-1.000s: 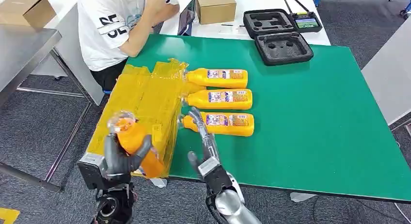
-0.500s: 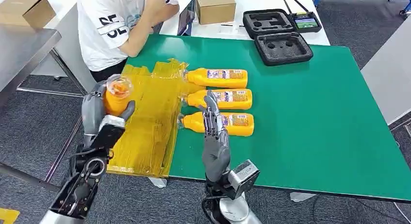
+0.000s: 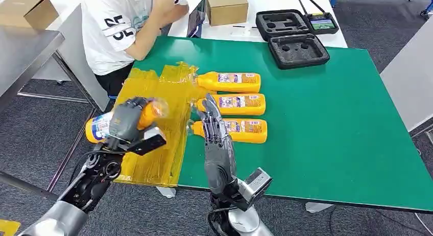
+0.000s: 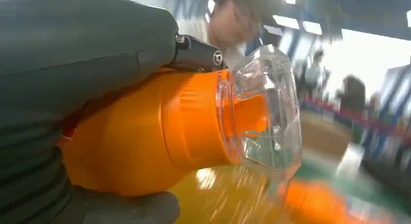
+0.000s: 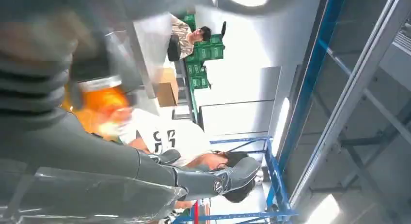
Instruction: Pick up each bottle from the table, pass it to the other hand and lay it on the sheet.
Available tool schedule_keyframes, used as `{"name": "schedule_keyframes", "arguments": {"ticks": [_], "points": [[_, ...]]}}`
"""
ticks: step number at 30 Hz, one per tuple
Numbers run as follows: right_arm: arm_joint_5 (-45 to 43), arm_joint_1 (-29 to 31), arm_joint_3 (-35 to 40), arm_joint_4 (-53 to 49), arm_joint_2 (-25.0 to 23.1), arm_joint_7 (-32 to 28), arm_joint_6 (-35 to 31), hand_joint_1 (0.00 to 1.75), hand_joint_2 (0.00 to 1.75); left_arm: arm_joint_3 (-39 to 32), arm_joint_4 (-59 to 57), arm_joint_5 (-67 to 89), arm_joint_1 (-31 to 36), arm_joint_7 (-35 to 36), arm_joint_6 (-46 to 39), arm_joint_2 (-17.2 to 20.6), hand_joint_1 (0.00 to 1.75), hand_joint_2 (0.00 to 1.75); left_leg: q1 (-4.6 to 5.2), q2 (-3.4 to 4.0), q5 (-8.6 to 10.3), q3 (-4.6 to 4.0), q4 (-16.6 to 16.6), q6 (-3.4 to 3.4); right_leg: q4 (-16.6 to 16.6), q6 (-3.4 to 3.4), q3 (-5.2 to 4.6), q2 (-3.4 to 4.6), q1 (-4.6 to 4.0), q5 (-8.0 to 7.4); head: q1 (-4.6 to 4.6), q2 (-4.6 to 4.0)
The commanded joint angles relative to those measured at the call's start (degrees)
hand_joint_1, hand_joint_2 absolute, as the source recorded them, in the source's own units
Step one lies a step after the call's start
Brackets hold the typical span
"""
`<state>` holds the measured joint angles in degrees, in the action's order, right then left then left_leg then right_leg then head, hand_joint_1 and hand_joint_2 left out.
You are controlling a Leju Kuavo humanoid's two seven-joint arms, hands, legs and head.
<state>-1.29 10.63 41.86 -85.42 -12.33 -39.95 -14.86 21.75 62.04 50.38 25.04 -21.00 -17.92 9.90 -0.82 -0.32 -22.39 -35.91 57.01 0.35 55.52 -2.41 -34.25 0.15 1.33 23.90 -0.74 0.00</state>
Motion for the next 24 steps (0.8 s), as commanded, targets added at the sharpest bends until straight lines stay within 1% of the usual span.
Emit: {"name": "schedule_keyframes", "arguments": {"ticks": [1, 3, 6, 7, 8, 9, 10, 11, 12, 13, 15, 16, 17, 19, 20, 22, 23, 24], "points": [[-2.6, 2.6, -1.8, 8.1, 0.7, 0.0, 2.7, 0.0, 1.75, 12.7, -15.2, 3.1, 8.9, -0.2, 9.0, 5.5, 1.75, 1.75, -0.08, -0.01, -0.11, 0.26, 0.0, 0.01, -0.1, 0.12, 0.31, -0.05, -0.11, 0.09, 0.02, 0.0], [-2.8, 2.7, -2.1, 9.2, 0.6, 0.0, 3.2, 0.0, 1.75, 14.5, -16.5, 4.1, 9.8, -0.2, 10.6, 5.2, 1.75, 1.75, -0.14, 0.0, -0.24, 0.47, 0.0, 0.01, -0.1, 0.22, 0.54, -0.07, -0.18, 0.22, 0.0, 0.0], [-2.6, 2.6, -2.3, 9.6, 0.6, 0.0, 3.2, 0.0, 1.75, 16.0, -17.9, 4.2, 10.8, -0.2, 12.3, 4.4, 1.75, 1.75, -0.05, -0.08, -0.05, 0.19, 0.0, 0.02, -0.1, 0.09, 0.24, -0.12, -0.07, 0.08, 0.0, 0.0], [-2.4, 2.6, -2.2, 9.7, 0.6, 0.0, 3.0, 0.0, 1.75, 16.6, -18.7, 4.3, 11.3, -0.3, 13.0, 4.1, 1.75, 1.75, -0.1, -0.1, -0.13, 0.31, 0.0, 0.02, -0.1, 0.14, 0.41, -0.15, -0.13, 0.14, 0.0, 0.0], [-2.1, 2.7, -2.1, 10.0, 0.6, 0.0, 2.9, 0.0, 1.75, 16.8, -19.4, 3.2, 11.7, -0.7, 14.8, 3.7, 1.75, 1.75, -0.07, -0.06, -0.11, 0.25, 0.0, 0.02, -0.1, 0.11, 0.32, -0.1, -0.09, 0.11, 0.0, 0.0], [-2.0, 2.8, -2.1, 10.1, 0.6, 0.0, 2.9, 0.0, 1.75, 16.8, -19.5, 3.0, 11.7, -0.8, 15.1, 3.7, 1.75, 1.75, -0.06, -0.09, -0.06, 0.16, 0.0, 0.02, -0.1, 0.08, 0.23, -0.12, -0.08, 0.08, 0.02, 0.0], [-2.0, 2.8, -2.1, 10.1, 0.6, 0.0, 2.9, 0.0, 1.75, 16.8, -19.5, 3.0, 11.7, -0.8, 15.1, 3.7, 1.75, 1.75, -0.09, -0.07, -0.13, 0.27, 0.0, 0.03, -0.1, 0.13, 0.37, -0.12, -0.12, 0.13, 0.0, 0.0], [-2.0, 2.8, -2.1, 10.1, 0.6, 0.0, 2.9, 0.0, 1.75, 16.8, -19.5, 3.0, 11.7, -0.8, 15.1, 3.7, 1.75, 1.75, -0.05, -0.03, -0.06, 0.14, 0.0, 0.02, -0.1, 0.08, 0.2, -0.07, -0.07, 0.06, 0.02, 0.0], [-2.0, 2.8, -2.1, 10.1, 0.6, 0.0, 2.9, 0.0, 1.75, 16.8, -19.5, 3.0, 11.7, -0.8, 15.1, 3.7, 1.75, 1.75, -0.1, -0.03, -0.14, 0.28, 0.0, 0.03, -0.1, 0.14, 0.37, -0.08, -0.13, 0.12, 0.02, 0.0], [-2.0, 3.0, -2.1, 10.7, 0.4, 0.0, 3.0, 0.0, 1.75, 17.1, -19.8, 2.9, 12.1, -1.0, 16.1, 3.7, 1.75, 1.75, -0.05, -0.01, -0.09, 0.19, 0.0, 0.02, 0.0, 0.11, 0.24, -0.06, -0.08, 0.08, 0.0, 0.0], [-1.9, 3.6, -1.7, 11.7, 0.4, 0.0, 2.8, 0.0, 1.75, 17.3, -20.4, 1.4, 12.9, -1.7, 18.7, 3.5, 1.75, 1.75, -0.11, -0.02, -0.16, 0.27, 0.1, 0.02, 0.0, 0.16, 0.35, -0.08, -0.14, 0.15, 0.0, 0.0], [-1.9, 4.0, -1.5, 12.5, 0.3, 0.0, 2.9, 0.0, 1.75, 17.5, -21.0, 0.7, 13.4, -2.0, 20.3, 3.5, 1.75, 1.75, -0.16, 0.0, -0.29, 0.45, 0.1, 0.03, 0.0, 0.25, 0.55, -0.08, -0.21, 0.25, 0.02, 0.0], [-1.8, 4.3, -1.2, 12.8, 0.4, 0.0, 2.6, 0.0, 1.75, 17.1, -21.4, -0.5, 13.6, -2.4, 21.3, 3.4, 1.75, 1.75, -0.09, -0.06, -0.08, 0.15, 0.0, 0.01, 0.0, 0.12, 0.23, -0.12, -0.11, 0.09, 0.02, 0.0], [-1.9, 5.1, -0.8, 13.7, 0.6, 0.0, 2.1, 0.0, 1.75, 16.7, -22.4, -2.4, 13.6, -3.3, 22.7, 3.1, 1.75, 1.75, -0.15, 0.0, -0.22, 0.35, 0.1, 0.02, 0.0, 0.2, 0.43, -0.07, -0.19, 0.19, 0.02, 0.0], [-2.0, 5.3, -0.6, 14.0, 0.6, 0.0, 2.1, 0.0, 1.75, 16.8, -22.8, -3.3, 13.6, -3.8, 24.1, 3.0, 1.75, 1.75, -0.07, 0.01, -0.09, 0.17, 0.0, 0.02, -0.1, 0.1, 0.23, -0.03, -0.1, 0.07, 0.0, 0.0], [-2.2, 5.5, -0.5, 14.3, 0.6, 0.0, 2.1, 0.0, 1.75, 16.5, -23.1, -4.3, 13.6, -4.2, 25.0, 2.9, 1.75, 1.75, -0.1, 0.04, -0.18, 0.35, 0.0, 0.03, -0.1, 0.16, 0.41, -0.02, -0.15, 0.14, 0.0, 0.0], [-2.4, 5.6, -0.5, 14.6, 0.6, 0.0, 2.2, 0.0, 1.75, 16.6, -23.1, -4.7, 13.3, -4.4, 25.3, 2.9, 1.75, 1.75, -0.05, 0.02, -0.09, 0.18, 0.0, 0.02, -0.1, 0.09, 0.23, -0.03, -0.07, 0.07, 0.0, 0.0], [-2.4, 5.8, -0.3, 15.0, 0.6, 0.0, 2.3, 0.0, 1.75, 16.1, -23.3, -6.2, 13.1, -4.7, 26.7, 2.7, 1.75, 1.75, -0.07, 0.01, -0.13, 0.25, 0.0, 0.03, -0.1, 0.12, 0.32, -0.05, -0.1, 0.11, 0.02, 0.0]]}}
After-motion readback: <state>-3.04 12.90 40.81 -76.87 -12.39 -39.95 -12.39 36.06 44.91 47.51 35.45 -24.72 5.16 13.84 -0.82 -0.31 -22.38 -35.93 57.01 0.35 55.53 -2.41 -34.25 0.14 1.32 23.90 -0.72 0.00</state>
